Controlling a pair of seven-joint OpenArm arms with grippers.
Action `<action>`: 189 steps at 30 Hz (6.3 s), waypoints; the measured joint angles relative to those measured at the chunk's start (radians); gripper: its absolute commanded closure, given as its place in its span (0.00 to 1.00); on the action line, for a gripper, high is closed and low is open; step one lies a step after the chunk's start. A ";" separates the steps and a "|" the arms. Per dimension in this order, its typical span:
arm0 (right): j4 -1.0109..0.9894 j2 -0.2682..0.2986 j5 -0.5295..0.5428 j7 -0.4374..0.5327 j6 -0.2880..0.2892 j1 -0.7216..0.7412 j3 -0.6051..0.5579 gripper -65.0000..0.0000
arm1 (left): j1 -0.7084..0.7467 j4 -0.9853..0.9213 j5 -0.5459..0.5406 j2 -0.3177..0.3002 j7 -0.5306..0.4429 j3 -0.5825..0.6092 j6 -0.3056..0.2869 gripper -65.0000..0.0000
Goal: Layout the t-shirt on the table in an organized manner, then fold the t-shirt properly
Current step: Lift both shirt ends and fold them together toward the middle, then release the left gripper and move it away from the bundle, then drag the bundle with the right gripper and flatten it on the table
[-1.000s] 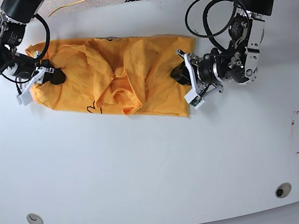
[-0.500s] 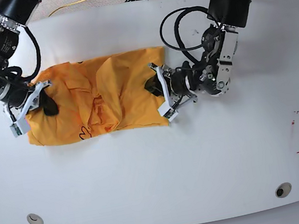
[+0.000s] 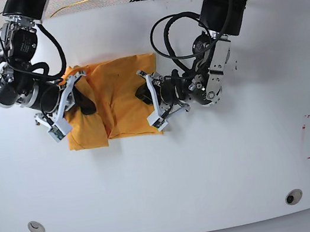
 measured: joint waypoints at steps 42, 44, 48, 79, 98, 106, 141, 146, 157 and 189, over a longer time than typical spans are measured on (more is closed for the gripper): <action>-0.004 -0.127 -0.151 0.015 0.000 0.119 -0.273 0.28 | 0.007 0.003 0.001 0.021 0.010 0.000 0.003 0.81; -0.004 -0.126 -0.150 0.016 0.001 0.125 -0.278 0.28 | 0.007 0.003 0.001 0.021 0.012 0.000 0.003 0.81; -0.003 -0.123 -0.152 0.015 0.000 0.130 -0.257 0.28 | 0.007 0.003 0.001 0.022 0.015 -0.001 0.003 0.81; -0.004 -0.132 -0.260 0.008 0.001 0.213 -0.357 0.28 | 0.032 0.068 0.032 0.023 0.080 -0.179 -0.071 0.81; -0.004 0.003 -0.265 0.011 0.000 0.167 -0.290 0.28 | 0.049 0.172 0.035 0.021 0.108 -0.360 -0.195 0.81; -0.004 0.024 -0.263 0.014 0.000 0.146 -0.290 0.28 | 0.049 0.172 -0.135 0.008 0.109 -0.407 -0.195 0.81; -0.216 -0.011 -0.266 0.104 0.000 0.137 -0.296 0.28 | 0.073 0.258 -0.395 -0.313 0.110 -0.566 -0.195 0.81; -0.217 -0.032 -0.257 0.108 0.000 0.137 -0.307 0.44 | 0.092 0.258 -0.394 -0.314 0.117 -0.566 -0.195 0.81; -0.215 -0.075 -0.261 0.106 0.000 0.138 -0.352 0.98 | 0.097 0.257 -0.393 -0.313 0.117 -0.567 -0.195 0.81; -0.155 -0.299 -0.267 0.109 0.000 0.159 -0.493 0.46 | 0.158 0.259 -0.395 -0.335 0.117 -0.567 -0.195 0.81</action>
